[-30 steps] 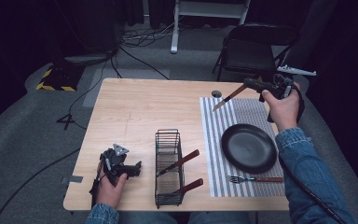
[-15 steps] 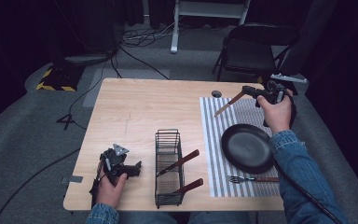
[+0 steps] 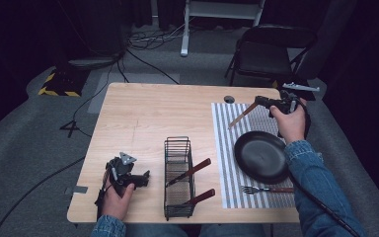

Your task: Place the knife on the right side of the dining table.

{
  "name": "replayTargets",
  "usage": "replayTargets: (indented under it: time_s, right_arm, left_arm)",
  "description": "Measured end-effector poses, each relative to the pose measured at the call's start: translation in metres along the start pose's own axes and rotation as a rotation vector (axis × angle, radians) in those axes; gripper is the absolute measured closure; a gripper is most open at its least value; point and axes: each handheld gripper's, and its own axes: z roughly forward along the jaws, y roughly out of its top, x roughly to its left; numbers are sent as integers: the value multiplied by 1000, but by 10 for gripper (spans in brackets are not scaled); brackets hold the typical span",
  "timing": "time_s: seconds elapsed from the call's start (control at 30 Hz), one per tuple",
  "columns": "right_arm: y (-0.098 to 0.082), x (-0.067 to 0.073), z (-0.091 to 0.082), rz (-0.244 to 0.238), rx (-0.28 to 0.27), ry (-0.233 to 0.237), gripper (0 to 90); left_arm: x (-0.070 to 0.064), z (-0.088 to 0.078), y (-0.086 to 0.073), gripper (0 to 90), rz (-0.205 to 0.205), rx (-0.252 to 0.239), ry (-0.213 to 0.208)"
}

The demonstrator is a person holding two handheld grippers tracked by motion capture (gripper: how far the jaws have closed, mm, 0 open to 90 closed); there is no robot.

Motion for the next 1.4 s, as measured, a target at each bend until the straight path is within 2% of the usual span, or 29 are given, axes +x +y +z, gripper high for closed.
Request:
replayTargets:
  time_s: [0.77,0.83,0.87,1.13,1.27,1.4]
  right_arm:
    - [-4,-8,0,37,28,-18,801]
    - [-4,-9,1,42,39,-27,743]
    - [-4,-11,2,28,38,-40,670]
    - [-6,-15,3,-7,52,-80,573]
    - [-7,-19,2,-4,58,-88,555]
    - [-9,-23,2,-25,80,-126,541]
  left_arm:
    - [0,0,0,1,0,0,0]
    - [0,0,0,1,0,0,0]
    - [0,0,0,1,0,0,0]
    - [0,0,0,1,0,0,0]
    - [0,0,0,1,0,0,0]
    - [0,0,0,1,2,0,-1]
